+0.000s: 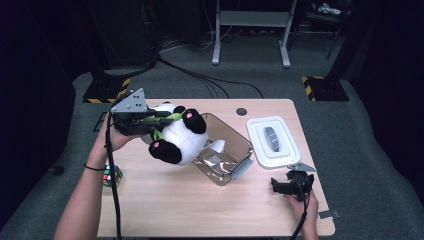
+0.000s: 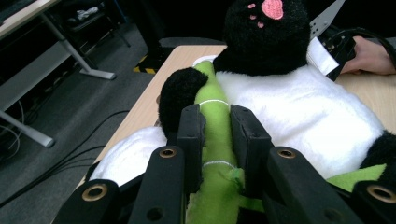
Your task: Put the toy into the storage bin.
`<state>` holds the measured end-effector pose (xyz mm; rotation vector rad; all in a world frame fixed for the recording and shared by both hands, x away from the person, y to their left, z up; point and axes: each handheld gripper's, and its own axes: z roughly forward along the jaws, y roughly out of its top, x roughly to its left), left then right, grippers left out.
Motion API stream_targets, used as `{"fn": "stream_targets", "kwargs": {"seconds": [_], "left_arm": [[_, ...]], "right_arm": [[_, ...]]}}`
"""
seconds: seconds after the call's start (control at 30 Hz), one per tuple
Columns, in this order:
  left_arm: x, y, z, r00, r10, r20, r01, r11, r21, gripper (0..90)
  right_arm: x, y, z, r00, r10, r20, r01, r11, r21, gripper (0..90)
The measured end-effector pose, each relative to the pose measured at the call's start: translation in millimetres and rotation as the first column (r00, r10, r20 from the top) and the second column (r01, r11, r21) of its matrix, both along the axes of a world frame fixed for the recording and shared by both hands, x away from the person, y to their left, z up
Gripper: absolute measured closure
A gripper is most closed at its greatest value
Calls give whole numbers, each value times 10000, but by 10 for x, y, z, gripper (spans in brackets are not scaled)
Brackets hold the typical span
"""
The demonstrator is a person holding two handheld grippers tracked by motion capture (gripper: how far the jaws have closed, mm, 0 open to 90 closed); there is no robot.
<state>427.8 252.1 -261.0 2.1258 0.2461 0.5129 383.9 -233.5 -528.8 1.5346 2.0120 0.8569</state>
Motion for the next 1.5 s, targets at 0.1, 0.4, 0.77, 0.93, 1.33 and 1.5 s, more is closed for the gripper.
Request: {"fn": "stream_targets", "kwargs": {"seconds": [0.1, 0.4, 0.77, 0.93, 1.33, 1.5], "left_arm": [[56, -102, 31, 9995, -316, -26, 316, 9995, 79, 753], [207, -344, 99, 9965, -831, 87, 829, 9964, 150, 753], [415, -624, 10, 9914, -1306, -91, 1309, 9905, 410, 753], [499, -755, -69, 9895, -1435, -165, 1442, 9882, 522, 753], [578, -1074, -303, 9825, -1830, -351, 1854, 9787, 885, 753], [588, -1146, -396, 9832, -1792, -339, 1818, 9779, 1035, 753]], "right_arm": [[0, 0, 0, 10000, 0, 4, 0, 10000, 3, 0], [0, 0, 0, 10000, 9, 1, -9, 10000, 3, 0], [0, 0, 0, 10000, 4, 0, -4, 10000, 2, 0], [0, 0, 0, 10000, 7, 4, -7, 10000, 6, 0], [1, 0, -1, 10000, 14, 8, -14, 10000, 13, 0], [0, -1, -1, 10000, 16, 7, -16, 10000, 11, 0]]}}
